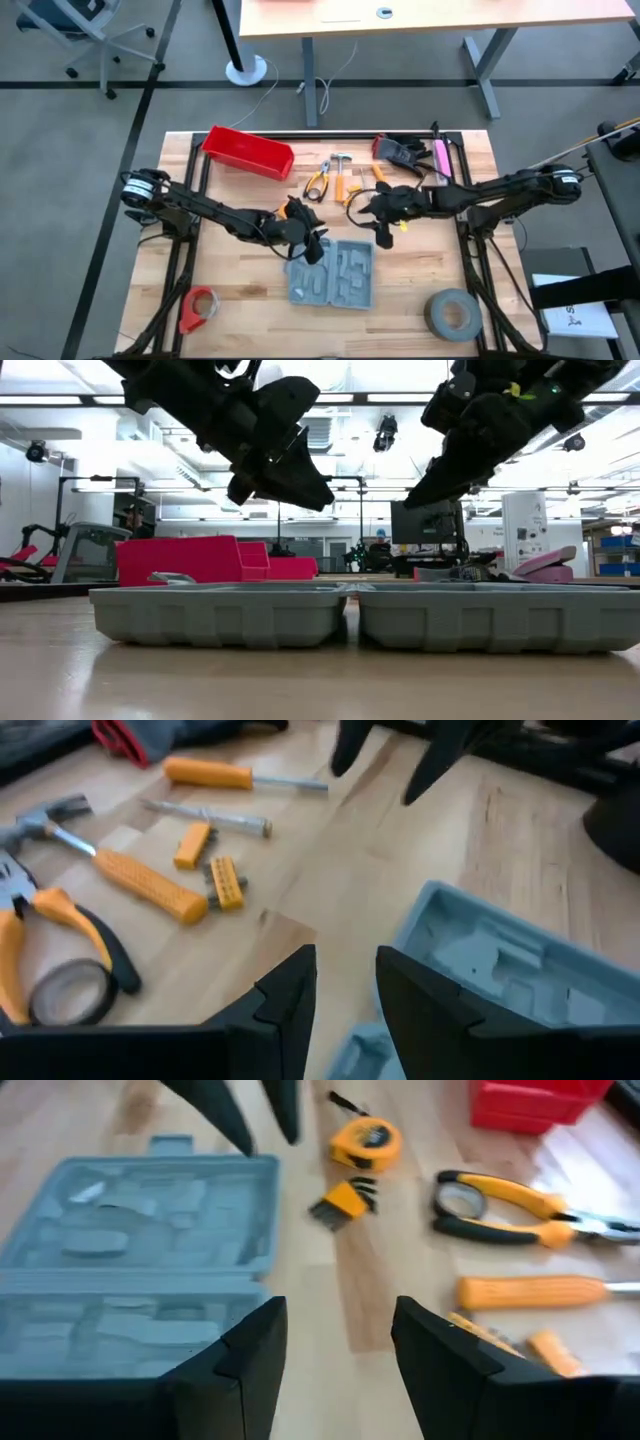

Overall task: Prefit tool cases
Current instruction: Put the yellow screwdriver into the prefit tool case

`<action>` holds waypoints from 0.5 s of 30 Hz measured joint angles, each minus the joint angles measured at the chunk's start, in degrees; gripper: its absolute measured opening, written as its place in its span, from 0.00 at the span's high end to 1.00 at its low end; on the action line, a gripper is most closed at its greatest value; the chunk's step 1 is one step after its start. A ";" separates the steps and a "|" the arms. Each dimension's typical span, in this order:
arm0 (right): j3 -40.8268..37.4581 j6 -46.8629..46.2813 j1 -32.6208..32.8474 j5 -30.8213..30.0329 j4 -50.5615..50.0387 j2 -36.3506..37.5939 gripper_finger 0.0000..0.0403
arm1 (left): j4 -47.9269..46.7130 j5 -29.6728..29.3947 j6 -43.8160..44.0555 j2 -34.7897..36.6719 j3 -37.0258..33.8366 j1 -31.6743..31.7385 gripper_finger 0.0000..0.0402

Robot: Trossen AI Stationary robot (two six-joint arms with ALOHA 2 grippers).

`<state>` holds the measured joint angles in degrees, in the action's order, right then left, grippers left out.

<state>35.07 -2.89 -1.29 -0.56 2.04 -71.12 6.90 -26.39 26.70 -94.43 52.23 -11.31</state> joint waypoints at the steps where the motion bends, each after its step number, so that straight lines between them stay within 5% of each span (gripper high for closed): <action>1: 0.64 0.66 -0.69 -0.02 -0.90 0.03 0.60 | 0.50 -0.02 -0.61 0.27 0.00 0.28 0.72; 15: 7.86 8.85 -11.02 0.84 -5.71 0.74 0.58 | -2.25 -0.13 -6.03 9.27 0.02 6.35 0.72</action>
<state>42.94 5.96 -12.31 0.28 -3.68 -70.38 4.64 -26.52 20.66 -85.16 52.25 -4.96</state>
